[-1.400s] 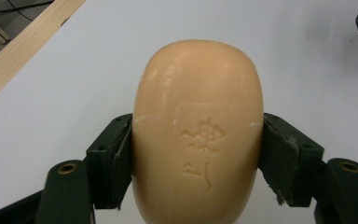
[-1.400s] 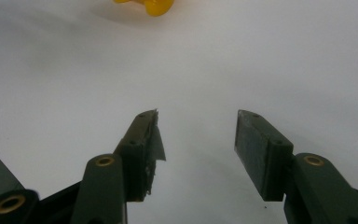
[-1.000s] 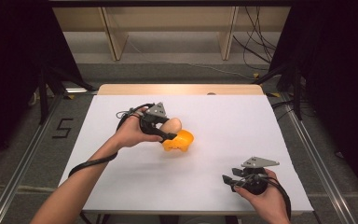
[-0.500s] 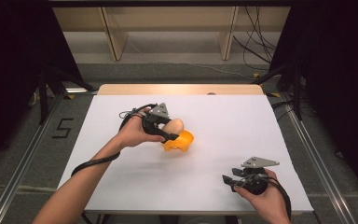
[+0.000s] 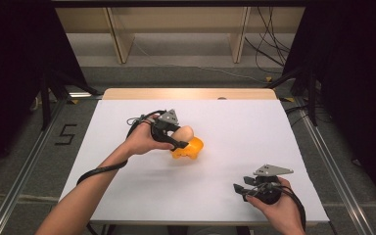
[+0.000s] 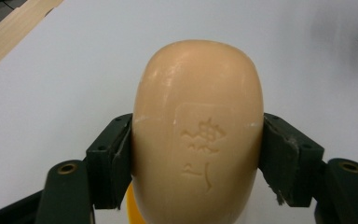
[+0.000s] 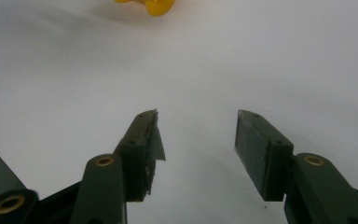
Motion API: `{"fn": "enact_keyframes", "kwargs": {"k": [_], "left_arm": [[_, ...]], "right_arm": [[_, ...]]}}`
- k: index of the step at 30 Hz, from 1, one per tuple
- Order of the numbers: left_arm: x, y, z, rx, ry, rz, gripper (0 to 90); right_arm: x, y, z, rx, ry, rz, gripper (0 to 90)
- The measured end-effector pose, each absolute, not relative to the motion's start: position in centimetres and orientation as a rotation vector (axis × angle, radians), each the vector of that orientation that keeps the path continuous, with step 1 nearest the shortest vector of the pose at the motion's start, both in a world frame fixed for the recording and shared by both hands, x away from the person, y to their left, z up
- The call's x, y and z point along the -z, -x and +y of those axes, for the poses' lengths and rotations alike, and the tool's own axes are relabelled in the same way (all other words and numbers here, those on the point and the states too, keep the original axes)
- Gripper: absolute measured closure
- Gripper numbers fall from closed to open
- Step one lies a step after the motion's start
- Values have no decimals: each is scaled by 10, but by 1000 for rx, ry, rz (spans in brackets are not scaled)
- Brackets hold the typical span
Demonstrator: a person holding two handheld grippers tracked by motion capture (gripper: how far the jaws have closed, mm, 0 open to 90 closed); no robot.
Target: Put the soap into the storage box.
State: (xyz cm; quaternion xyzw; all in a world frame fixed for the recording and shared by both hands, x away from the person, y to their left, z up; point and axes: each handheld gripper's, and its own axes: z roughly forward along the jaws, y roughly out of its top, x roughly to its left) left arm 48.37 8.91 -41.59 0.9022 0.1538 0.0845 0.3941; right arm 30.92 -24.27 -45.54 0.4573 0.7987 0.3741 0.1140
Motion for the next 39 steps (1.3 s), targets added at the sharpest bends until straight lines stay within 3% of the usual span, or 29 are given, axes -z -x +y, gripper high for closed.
{"fn": "enact_keyframes", "kwargs": {"k": [39], "left_arm": [[431,-488,85,-208,-2351,388,317]], "right_arm": [[456,-309,-242,-1103,-1337,2349,495]]}}
